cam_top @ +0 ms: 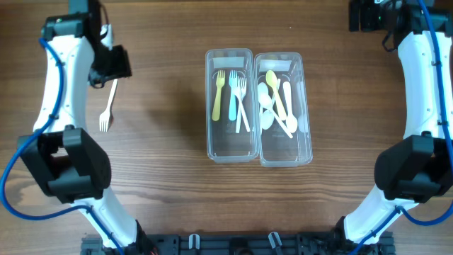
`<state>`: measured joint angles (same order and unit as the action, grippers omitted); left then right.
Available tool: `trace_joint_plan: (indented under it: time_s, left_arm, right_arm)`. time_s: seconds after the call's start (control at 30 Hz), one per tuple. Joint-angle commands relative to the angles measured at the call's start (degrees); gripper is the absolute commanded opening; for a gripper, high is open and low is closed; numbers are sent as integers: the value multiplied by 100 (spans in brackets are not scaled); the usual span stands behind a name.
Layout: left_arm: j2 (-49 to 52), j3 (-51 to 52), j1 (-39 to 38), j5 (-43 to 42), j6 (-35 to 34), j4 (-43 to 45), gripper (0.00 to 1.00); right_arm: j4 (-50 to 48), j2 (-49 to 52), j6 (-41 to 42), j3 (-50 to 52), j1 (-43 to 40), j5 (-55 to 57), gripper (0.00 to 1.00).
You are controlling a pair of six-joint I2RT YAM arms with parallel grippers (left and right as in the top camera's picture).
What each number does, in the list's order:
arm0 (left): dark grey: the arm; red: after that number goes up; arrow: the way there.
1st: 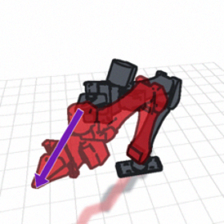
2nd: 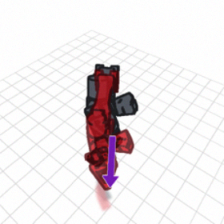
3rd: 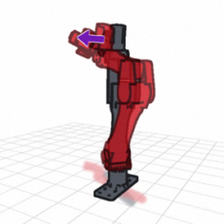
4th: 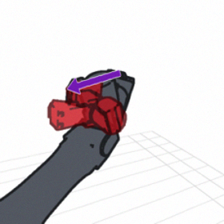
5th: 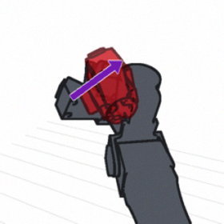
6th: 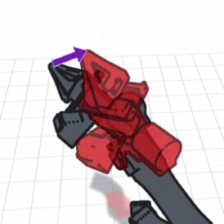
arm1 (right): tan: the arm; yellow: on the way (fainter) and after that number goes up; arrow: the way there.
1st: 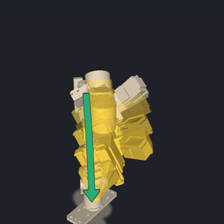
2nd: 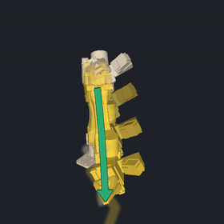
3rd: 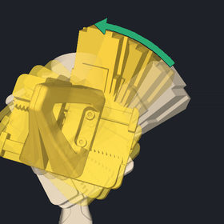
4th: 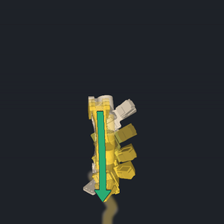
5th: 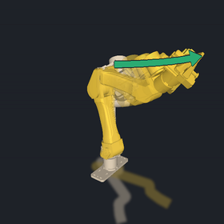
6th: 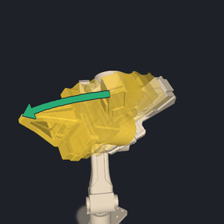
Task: Pack container
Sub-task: 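Move the left gripper back to the last white fork and grasp it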
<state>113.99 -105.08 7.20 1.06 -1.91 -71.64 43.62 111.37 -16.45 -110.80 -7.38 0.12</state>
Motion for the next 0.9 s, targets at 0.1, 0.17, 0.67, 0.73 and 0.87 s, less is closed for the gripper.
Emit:
trace_joint_plan:
  time_s: [0.1, 0.17, 0.67, 0.73, 0.87]
  left_arm:
    - [-50, 1255, 407, 101, 949, 737, 61]
    - [-50, 1471, 466, 101, 1073, 946, 61]
    - [-37, 2339, 844, 116, 1827, 2568, 60]
    - [-4, 2339, 846, 94, 1825, 2741, 60]
    - [125, 2339, 846, -68, 1827, 2907, 60]
  right_arm:
    - [-9, 7, -50, 24, 39, 74, 100]
    - [-11, 7, -46, 24, 39, 74, 100]
    - [-9, 7, -48, 24, 39, 74, 100]
    - [-9, 7, -48, 24, 39, 74, 100]
    - [-9, 7, -48, 24, 39, 74, 100]
